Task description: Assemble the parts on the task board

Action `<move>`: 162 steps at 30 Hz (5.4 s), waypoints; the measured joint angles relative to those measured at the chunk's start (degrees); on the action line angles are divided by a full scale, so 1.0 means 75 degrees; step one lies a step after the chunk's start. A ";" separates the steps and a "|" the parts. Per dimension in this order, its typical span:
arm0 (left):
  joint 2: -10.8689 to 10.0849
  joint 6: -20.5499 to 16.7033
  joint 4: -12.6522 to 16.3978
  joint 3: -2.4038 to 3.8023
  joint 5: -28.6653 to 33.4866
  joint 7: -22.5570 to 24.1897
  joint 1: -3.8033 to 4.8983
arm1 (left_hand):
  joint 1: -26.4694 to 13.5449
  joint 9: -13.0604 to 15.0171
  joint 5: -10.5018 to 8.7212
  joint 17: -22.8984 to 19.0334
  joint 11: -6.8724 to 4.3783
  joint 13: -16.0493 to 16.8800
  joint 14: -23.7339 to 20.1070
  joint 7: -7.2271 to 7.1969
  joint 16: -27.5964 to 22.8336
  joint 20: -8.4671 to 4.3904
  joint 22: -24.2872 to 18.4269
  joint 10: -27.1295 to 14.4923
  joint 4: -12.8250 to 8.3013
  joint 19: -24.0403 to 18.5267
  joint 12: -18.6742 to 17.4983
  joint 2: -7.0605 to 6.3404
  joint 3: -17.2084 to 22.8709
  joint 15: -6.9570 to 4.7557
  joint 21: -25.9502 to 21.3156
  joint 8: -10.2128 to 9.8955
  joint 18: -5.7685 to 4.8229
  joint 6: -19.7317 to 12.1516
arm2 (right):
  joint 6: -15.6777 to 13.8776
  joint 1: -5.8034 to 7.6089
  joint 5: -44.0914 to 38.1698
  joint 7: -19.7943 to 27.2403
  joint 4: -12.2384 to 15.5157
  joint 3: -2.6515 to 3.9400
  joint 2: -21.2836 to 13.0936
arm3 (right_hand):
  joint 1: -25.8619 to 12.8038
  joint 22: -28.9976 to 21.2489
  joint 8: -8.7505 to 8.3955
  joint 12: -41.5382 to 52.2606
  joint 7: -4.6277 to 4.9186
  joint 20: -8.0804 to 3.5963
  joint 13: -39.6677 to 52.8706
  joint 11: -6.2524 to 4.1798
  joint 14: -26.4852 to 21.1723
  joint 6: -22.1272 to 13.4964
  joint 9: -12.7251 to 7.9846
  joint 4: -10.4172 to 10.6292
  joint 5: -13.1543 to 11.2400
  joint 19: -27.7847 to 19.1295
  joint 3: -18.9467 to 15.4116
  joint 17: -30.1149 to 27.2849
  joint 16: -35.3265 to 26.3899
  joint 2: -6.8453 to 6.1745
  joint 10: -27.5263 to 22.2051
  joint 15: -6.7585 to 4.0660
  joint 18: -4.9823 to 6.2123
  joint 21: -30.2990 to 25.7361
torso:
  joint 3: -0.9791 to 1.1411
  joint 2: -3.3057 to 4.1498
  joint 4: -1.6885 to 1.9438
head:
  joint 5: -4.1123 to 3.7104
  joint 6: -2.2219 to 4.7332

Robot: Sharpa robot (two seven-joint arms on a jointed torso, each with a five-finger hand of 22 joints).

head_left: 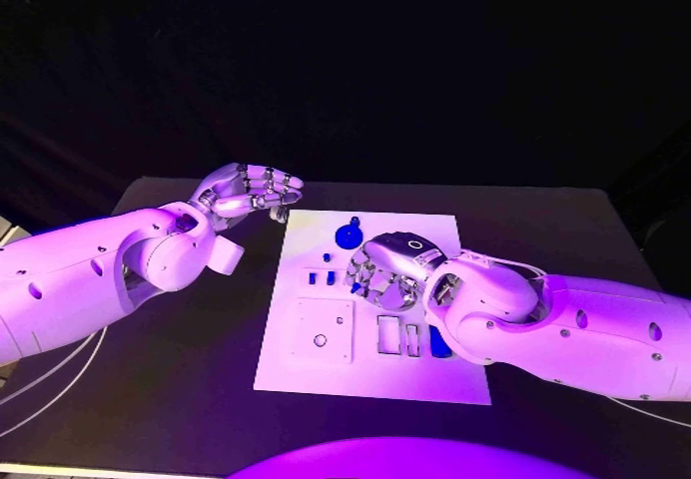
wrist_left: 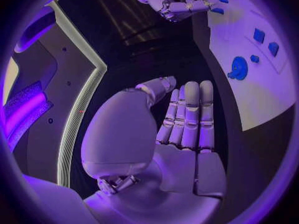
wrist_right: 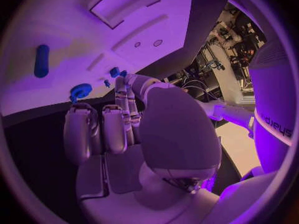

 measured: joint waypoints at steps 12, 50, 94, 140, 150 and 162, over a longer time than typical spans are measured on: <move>0.0092 -0.0279 0.0082 -0.0001 0.0105 0.0008 0.0000 | 0.0000 -0.0001 0.0000 0.0001 0.0000 0.0000 0.0000 0.0000 0.0000 0.0000 0.0000 0.0000 0.0000 0.0000 0.0000 0.0000 0.0000 0.0000 0.0000 0.0001 -0.0001 0.0000 | 0.0134 -0.0292 0.0006 0.0046 -0.0249 -0.0060 0.0403 | -0.0011 0.0002 0.0000 0.0000 0.0014 0.0000 0.0000 0.0001 0.0000 -0.0015 0.0035 -0.0001 0.0000 0.0000 0.0000 0.0000 0.0000 -0.0012 0.0000 0.0000 0.0000 0.0054 | 0.0014 0.0009 -0.0012 | 0.0152 -0.0045; 0.0145 -0.0375 0.0021 -0.0003 0.0174 -0.0011 0.0000 | 0.0000 0.0006 0.0000 0.0002 0.0000 0.0000 -0.0027 0.0000 0.0000 0.0000 -0.0008 0.0001 0.0000 0.0000 0.0046 0.0000 0.0000 -0.0028 0.0000 0.0039 0.0000 0.0000 | 0.0278 -0.0608 -0.0165 -0.0005 -0.0581 -0.0093 0.0724 | -0.0121 -0.0002 -0.0003 0.0001 -0.0003 0.0000 0.0003 0.0002 0.0001 -0.0057 0.0149 -0.0011 0.0039 0.0000 -0.0011 -0.0012 0.0000 -0.0042 0.0001 0.0001 0.0000 0.0058 | 0.0018 0.0019 -0.0014 | 0.0288 -0.0138; 0.0171 -0.0263 -0.0078 -0.0009 0.0172 -0.0053 -0.0004 | 0.0007 0.0010 0.0000 -0.0002 0.0002 -0.0006 -0.0027 -0.0001 0.0000 0.0000 -0.0014 -0.0002 0.0000 0.0000 0.0046 0.0007 0.0000 -0.0027 -0.0029 0.0076 -0.0001 -0.0055 | 0.0262 -0.0737 -0.0597 -0.0369 -0.0365 -0.0131 0.0582 | -0.0791 0.0001 -0.0694 0.0184 0.0111 0.0166 0.0059 0.0311 0.0013 -0.1148 0.0069 0.0064 -0.0184 -0.0002 -0.0887 -0.0198 0.0103 -0.0614 -0.1323 0.0125 0.0002 -0.0267 | 0.0023 0.0001 -0.0029 | 0.0223 -0.0077; 0.0060 -0.0090 -0.0065 -0.0036 0.0172 -0.0077 -0.0016 | 0.0031 0.0008 0.0000 -0.0007 0.0028 -0.0012 -0.0027 -0.0001 0.0000 0.0000 -0.0013 -0.0027 0.0000 0.0000 0.0046 0.0031 0.0000 -0.0027 -0.0027 0.0075 0.0000 -0.0054 | 0.1232 0.0123 -0.0191 -0.0328 -0.0232 0.0067 -0.1174 | 0.0662 0.0000 -0.0986 0.1415 -0.0039 0.0264 0.0016 0.0354 0.0025 -0.0882 -0.0050 0.1022 -0.0315 -0.0158 -0.3153 -0.0581 0.0222 -0.0143 -0.2407 0.0324 0.0124 -0.1274 | 0.0015 0.0015 -0.0018 | -0.0029 0.0064; 0.0050 -0.0087 -0.0070 -0.0036 0.0172 -0.0079 -0.0016 | 0.0031 0.0008 0.0000 -0.0007 0.0015 -0.0011 -0.0028 -0.0001 0.0000 0.0000 -0.0014 -0.0040 0.0000 0.0000 0.0046 0.0031 0.0000 -0.0027 -0.0027 0.0077 0.0000 -0.0054 | 0.1123 0.0088 -0.0161 -0.0306 -0.0255 0.0062 -0.1083 | 0.0595 0.0002 -0.0884 0.1418 0.0040 0.0216 -0.0049 0.0230 0.0026 -0.0533 -0.0079 0.1042 -0.0225 -0.0051 -0.2601 -0.0597 0.0253 0.0033 -0.1864 0.0188 0.0123 -0.0858 | 0.0016 0.0014 -0.0019 | -0.0030 0.0059; 0.0043 -0.0077 -0.0076 -0.0036 0.0172 -0.0088 -0.0016 | 0.0000 0.0007 0.0000 -0.0007 -0.0013 -0.0011 -0.0054 -0.0001 0.0000 0.0000 -0.0025 -0.0068 0.0000 0.0000 0.0046 0.0062 0.0000 0.0000 -0.0026 0.0121 0.0000 -0.0054 | 0.0898 0.0048 -0.0134 -0.0319 -0.0303 0.0058 -0.1015 | 0.0554 0.0001 -0.0915 0.1361 0.0040 0.0191 -0.0082 0.0217 0.0026 -0.0533 -0.0104 0.1022 -0.0193 -0.0026 -0.2432 -0.0597 0.0253 -0.0008 -0.1797 0.0188 0.0123 -0.0804 | 0.0015 0.0014 -0.0022 | -0.0032 0.0024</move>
